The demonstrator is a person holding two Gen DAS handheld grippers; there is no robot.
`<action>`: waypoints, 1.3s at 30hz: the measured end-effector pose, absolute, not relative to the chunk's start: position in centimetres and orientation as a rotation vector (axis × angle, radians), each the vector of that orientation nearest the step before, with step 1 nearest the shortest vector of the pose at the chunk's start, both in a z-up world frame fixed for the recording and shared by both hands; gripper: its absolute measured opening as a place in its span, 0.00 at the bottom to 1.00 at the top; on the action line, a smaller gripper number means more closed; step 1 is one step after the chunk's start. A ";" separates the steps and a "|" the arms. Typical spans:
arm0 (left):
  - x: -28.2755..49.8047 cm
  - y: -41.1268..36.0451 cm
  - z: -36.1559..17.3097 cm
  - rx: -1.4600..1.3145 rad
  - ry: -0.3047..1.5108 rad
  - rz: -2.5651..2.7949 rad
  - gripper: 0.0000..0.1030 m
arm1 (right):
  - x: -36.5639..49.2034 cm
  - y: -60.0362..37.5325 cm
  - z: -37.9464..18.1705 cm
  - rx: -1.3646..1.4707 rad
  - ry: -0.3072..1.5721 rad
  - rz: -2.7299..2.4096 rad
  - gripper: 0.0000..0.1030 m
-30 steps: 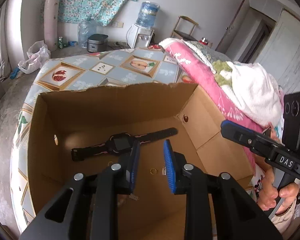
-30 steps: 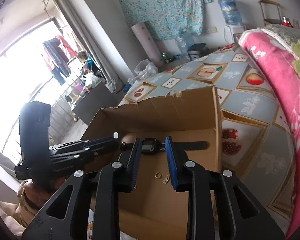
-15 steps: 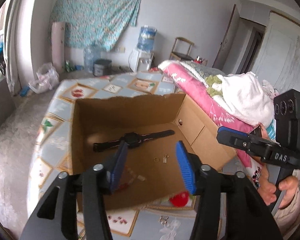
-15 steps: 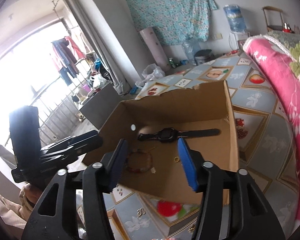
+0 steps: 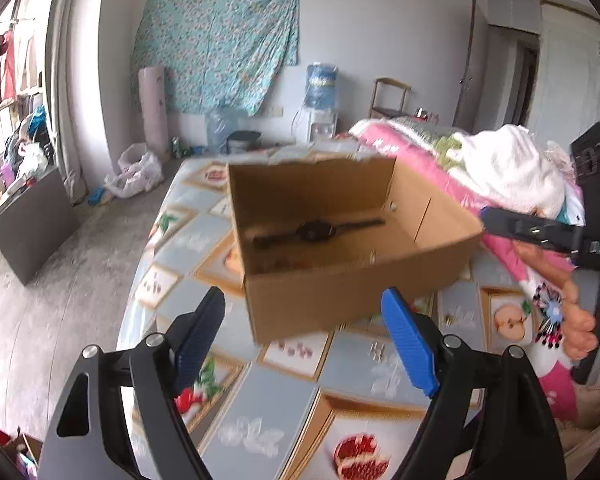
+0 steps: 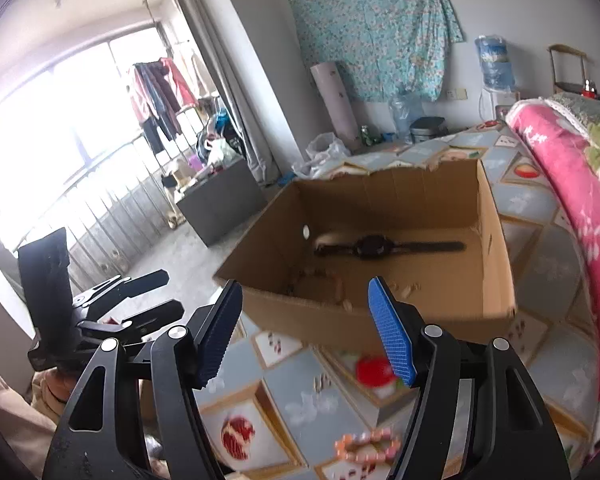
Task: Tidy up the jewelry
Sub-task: 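Withdraw both grippers from the box toward the table, then lower the right gripper onto a pink bead bracelet and close while the left gripper approaches a gold clip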
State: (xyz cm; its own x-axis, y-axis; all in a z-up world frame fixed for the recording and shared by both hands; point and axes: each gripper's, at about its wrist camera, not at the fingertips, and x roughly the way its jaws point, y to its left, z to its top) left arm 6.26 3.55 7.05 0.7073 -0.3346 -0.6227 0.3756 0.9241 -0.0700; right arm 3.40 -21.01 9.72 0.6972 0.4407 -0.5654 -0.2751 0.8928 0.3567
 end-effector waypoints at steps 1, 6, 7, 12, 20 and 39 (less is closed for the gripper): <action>6.1 3.7 6.6 0.060 0.687 -0.392 0.76 | 2.9 -21.0 9.5 0.251 0.696 0.394 0.61; 5.6 3.7 2.5 0.093 0.747 -0.359 0.77 | 1.1 -23.2 6.8 0.262 0.774 0.295 0.61; 5.8 3.4 1.7 0.112 0.761 -0.346 0.77 | 1.0 -23.6 5.9 0.265 0.805 0.272 0.61; 6.4 1.6 -1.7 0.166 0.816 -0.359 0.77 | 1.5 -25.0 1.0 0.334 0.991 0.197 0.51; 6.4 -1.6 -4.1 0.223 0.853 -0.461 0.77 | 2.5 -22.8 -2.0 0.301 1.113 0.175 0.39; 7.4 -3.4 -5.5 0.265 0.878 -0.516 0.77 | 3.2 -23.6 -1.3 0.340 1.055 0.120 0.46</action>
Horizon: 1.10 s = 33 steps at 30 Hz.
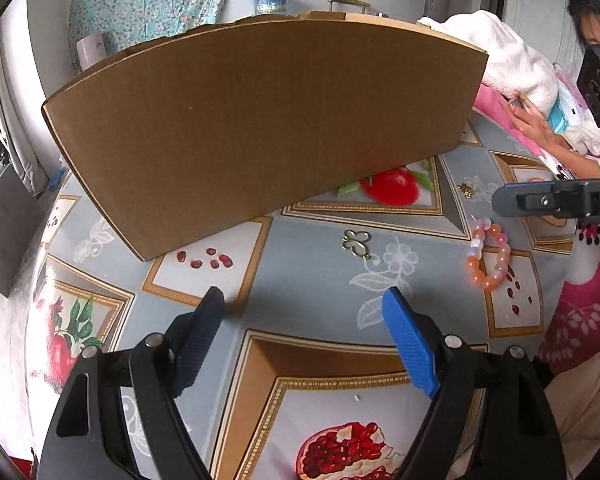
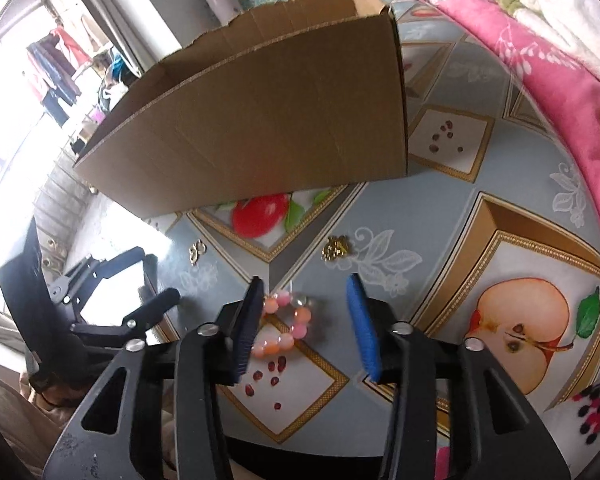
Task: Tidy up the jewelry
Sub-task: 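Lower the right gripper onto a pink bead bracelet and close while the left gripper approaches a gold clip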
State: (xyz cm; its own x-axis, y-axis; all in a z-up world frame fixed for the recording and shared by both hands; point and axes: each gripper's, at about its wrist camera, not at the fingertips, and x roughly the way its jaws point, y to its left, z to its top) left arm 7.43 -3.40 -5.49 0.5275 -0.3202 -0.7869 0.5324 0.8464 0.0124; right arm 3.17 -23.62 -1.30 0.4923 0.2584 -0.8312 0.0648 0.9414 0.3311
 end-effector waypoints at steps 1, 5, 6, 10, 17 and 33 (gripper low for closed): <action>7.4 -3.4 -5.5 0.266 0.879 -0.513 0.79 | 3.3 -23.6 -1.4 0.345 1.054 0.121 0.47; 7.6 -3.2 -5.7 0.258 0.892 -0.490 0.92 | 3.7 -24.2 -1.6 0.359 1.058 0.125 0.48; 7.7 -3.0 -5.8 0.248 0.898 -0.477 0.95 | 3.7 -24.4 -1.7 0.365 1.060 0.124 0.49; 7.7 -2.9 -5.8 0.249 0.904 -0.465 0.95 | 3.6 -25.1 -1.8 0.395 1.052 0.126 0.50; 7.9 -2.5 -5.8 0.251 0.923 -0.450 0.95 | 3.3 -25.8 -2.0 0.415 1.050 0.129 0.50; 8.3 -3.2 -5.8 0.247 0.938 -0.438 0.94 | 3.5 -27.7 -1.9 0.429 1.000 0.119 0.47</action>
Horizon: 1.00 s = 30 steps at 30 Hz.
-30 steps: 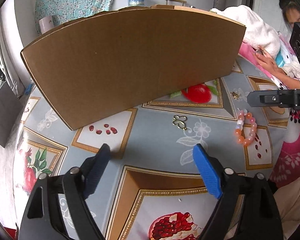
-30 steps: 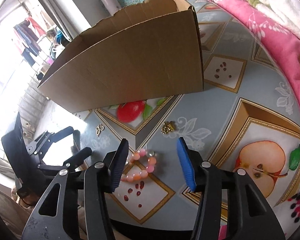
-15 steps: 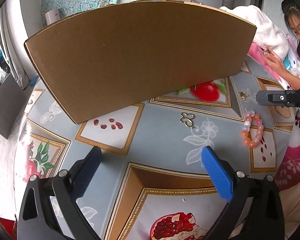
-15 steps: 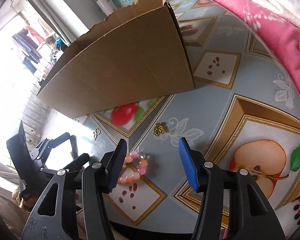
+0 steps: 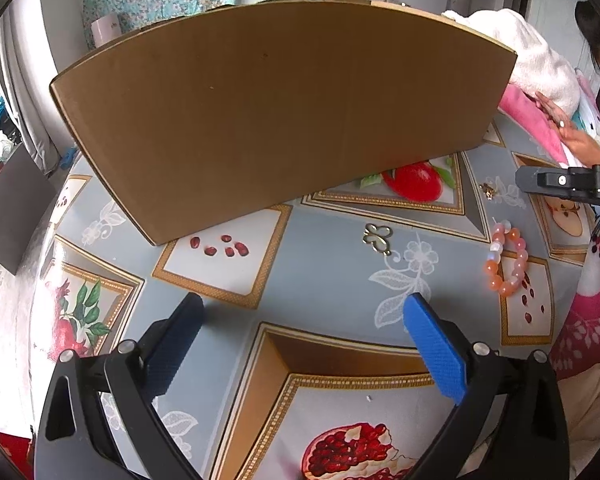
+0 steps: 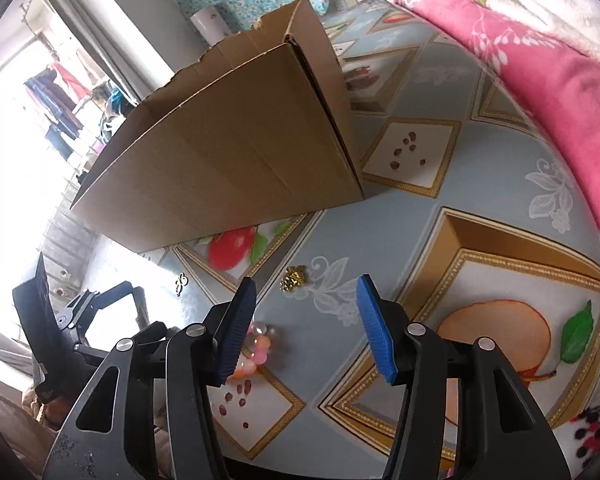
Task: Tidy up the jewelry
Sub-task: 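Lower the right gripper onto a pink bead bracelet and close while the left gripper approaches a gold clip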
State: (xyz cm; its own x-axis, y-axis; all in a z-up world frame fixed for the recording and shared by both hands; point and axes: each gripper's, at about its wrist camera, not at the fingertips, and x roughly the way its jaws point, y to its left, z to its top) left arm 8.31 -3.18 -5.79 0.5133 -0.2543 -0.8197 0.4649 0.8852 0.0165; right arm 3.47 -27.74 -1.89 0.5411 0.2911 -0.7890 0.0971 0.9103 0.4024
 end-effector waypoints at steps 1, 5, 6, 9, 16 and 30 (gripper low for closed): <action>8.3 -3.2 -5.6 0.240 0.937 -0.440 0.88 | 3.4 -27.7 -1.8 0.433 0.994 0.127 0.47; 7.9 -3.5 -4.3 0.203 0.864 -0.531 0.74 | 3.3 -28.0 -1.5 0.423 0.973 0.125 0.46; 8.0 -3.8 -4.2 0.197 0.866 -0.550 0.69 | 3.3 -28.0 -1.5 0.428 0.974 0.123 0.43; 7.8 -4.5 -4.0 0.200 0.861 -0.597 0.59 | 3.0 -28.4 -1.2 0.430 0.960 0.115 0.43; 7.7 -5.1 -4.1 0.205 0.856 -0.621 0.51 | 3.4 -27.7 -1.9 0.386 0.991 0.130 0.36; 8.5 -5.4 -4.7 0.233 0.851 -0.651 0.44 | 5.4 -22.5 -2.1 0.010 1.047 0.122 0.24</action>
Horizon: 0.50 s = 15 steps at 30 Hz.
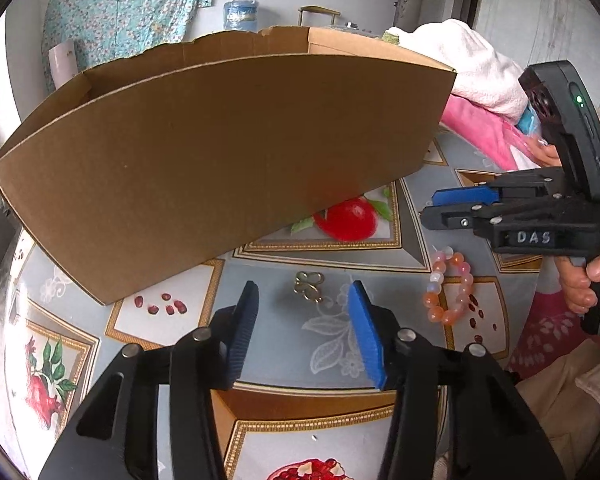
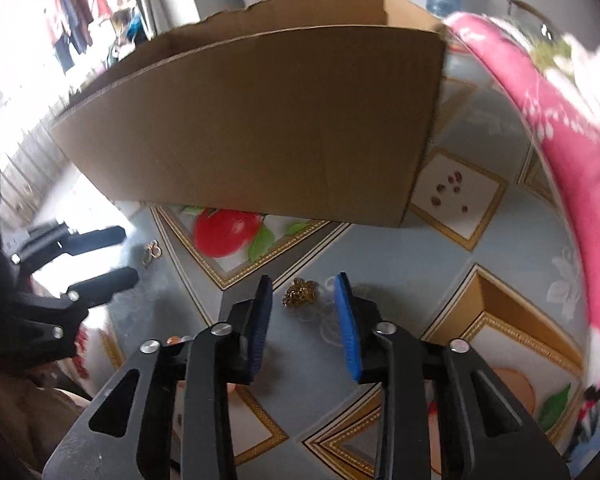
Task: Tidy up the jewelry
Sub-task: 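Lower the right gripper onto a pink bead bracelet and close while the left gripper approaches a gold clip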
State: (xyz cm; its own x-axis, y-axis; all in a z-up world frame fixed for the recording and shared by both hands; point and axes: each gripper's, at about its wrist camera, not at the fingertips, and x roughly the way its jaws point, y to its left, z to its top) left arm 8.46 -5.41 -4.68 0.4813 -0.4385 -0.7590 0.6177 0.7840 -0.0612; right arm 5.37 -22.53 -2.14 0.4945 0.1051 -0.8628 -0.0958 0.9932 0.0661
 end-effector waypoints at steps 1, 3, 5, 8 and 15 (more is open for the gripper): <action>8.5 -5.4 -4.7 0.232 0.851 -0.651 0.44 | 5.5 -22.4 -2.2 -0.005 1.048 0.119 0.22; 8.7 -5.4 -4.8 0.230 0.853 -0.651 0.44 | 5.7 -22.0 -2.2 -0.038 1.053 0.106 0.20; 8.8 -5.3 -4.9 0.228 0.855 -0.650 0.44 | 5.8 -21.8 -2.2 -0.045 1.060 0.106 0.18; 8.9 -5.1 -5.0 0.224 0.857 -0.647 0.44 | 6.2 -21.7 -2.1 -0.052 1.075 0.100 0.12; 9.0 -4.5 -5.0 0.204 0.850 -0.645 0.44 | 6.9 -22.2 -2.2 0.012 1.073 0.097 0.09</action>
